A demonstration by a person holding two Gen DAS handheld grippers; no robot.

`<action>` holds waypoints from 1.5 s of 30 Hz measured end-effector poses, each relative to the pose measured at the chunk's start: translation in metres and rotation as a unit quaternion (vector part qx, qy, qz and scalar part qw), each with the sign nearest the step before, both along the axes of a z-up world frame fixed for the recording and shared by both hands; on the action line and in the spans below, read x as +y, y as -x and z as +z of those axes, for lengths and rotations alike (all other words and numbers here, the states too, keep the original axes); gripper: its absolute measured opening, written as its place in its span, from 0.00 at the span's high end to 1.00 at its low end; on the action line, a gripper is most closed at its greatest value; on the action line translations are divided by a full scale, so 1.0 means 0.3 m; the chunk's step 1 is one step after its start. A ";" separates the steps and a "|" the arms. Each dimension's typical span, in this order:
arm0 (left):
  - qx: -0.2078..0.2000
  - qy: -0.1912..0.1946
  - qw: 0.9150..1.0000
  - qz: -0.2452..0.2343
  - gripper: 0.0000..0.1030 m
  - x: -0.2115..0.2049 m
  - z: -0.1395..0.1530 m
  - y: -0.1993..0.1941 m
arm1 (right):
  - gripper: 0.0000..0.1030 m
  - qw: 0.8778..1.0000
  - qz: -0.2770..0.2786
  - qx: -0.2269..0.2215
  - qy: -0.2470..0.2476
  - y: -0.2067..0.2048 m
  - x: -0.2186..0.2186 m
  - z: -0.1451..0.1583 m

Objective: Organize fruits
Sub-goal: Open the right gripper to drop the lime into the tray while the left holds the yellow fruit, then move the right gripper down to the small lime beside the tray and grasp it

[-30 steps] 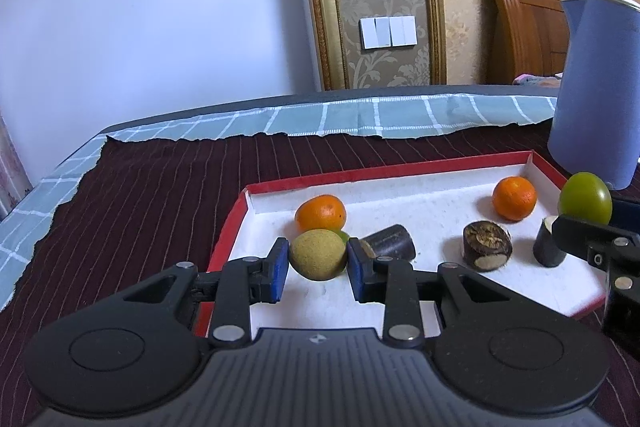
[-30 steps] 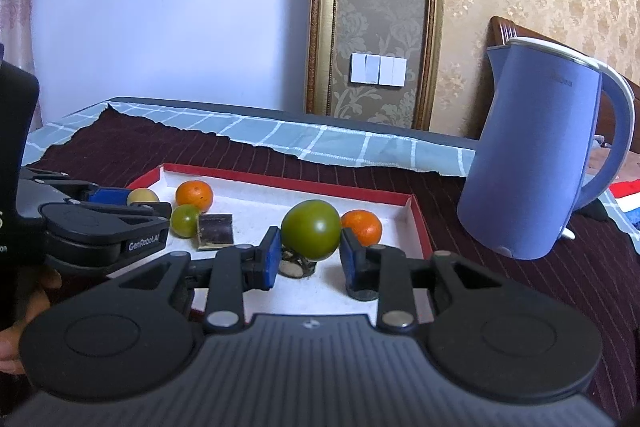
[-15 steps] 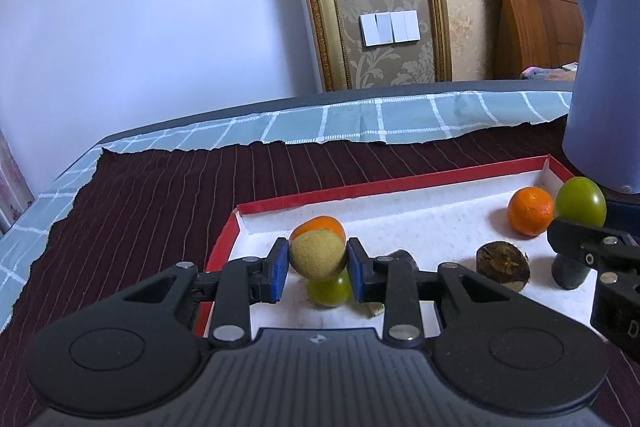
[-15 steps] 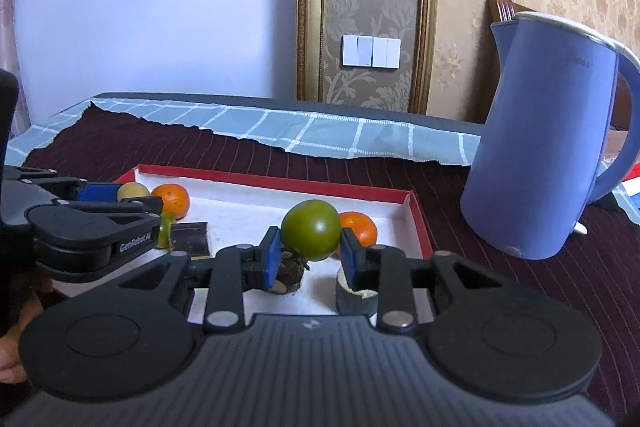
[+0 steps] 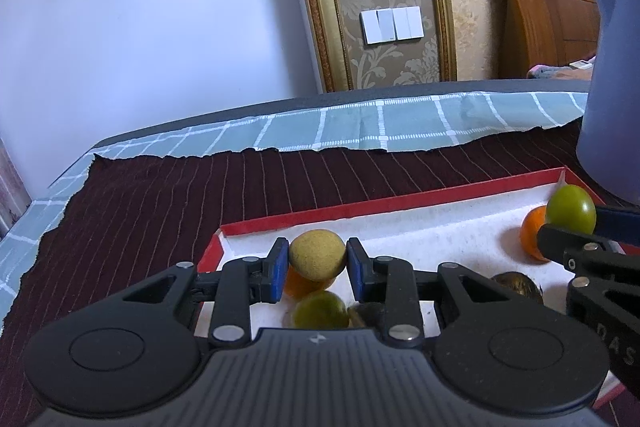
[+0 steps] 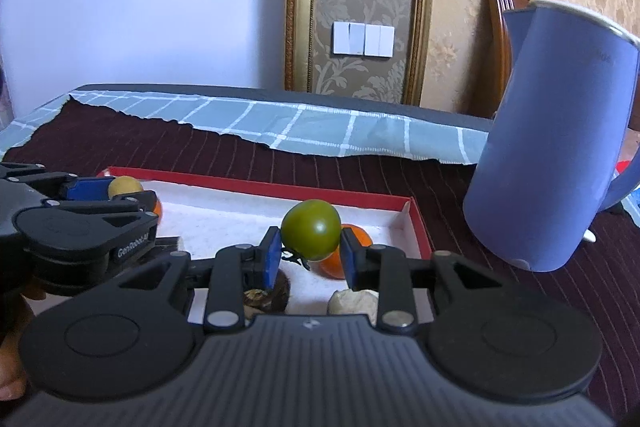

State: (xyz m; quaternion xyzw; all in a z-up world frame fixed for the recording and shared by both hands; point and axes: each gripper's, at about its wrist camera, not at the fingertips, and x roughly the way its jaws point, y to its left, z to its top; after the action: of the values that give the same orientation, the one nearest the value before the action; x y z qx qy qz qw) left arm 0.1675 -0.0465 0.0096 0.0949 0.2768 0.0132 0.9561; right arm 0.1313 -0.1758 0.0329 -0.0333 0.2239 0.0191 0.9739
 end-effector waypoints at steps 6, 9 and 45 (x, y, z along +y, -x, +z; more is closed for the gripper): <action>0.014 0.008 1.000 -0.008 0.71 -0.014 0.000 -0.032 | 0.71 1.000 -0.016 0.006 0.006 -0.052 -0.004 -0.012; 0.012 0.000 1.000 -0.009 0.71 -0.029 0.003 -0.039 | 0.63 1.000 -0.023 0.010 0.013 -0.071 -0.003 -0.021; -0.015 0.041 0.989 -0.140 0.32 -0.004 -0.049 0.609 | 0.11 0.989 -0.101 -0.083 -0.064 0.476 -0.168 -0.085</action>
State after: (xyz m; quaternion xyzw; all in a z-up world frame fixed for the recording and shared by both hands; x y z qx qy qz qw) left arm -0.0152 -0.0479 -0.0050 0.0936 0.2469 -0.1307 0.9556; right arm -0.0116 -0.2263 0.0073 0.0505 0.1432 -0.0674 0.9861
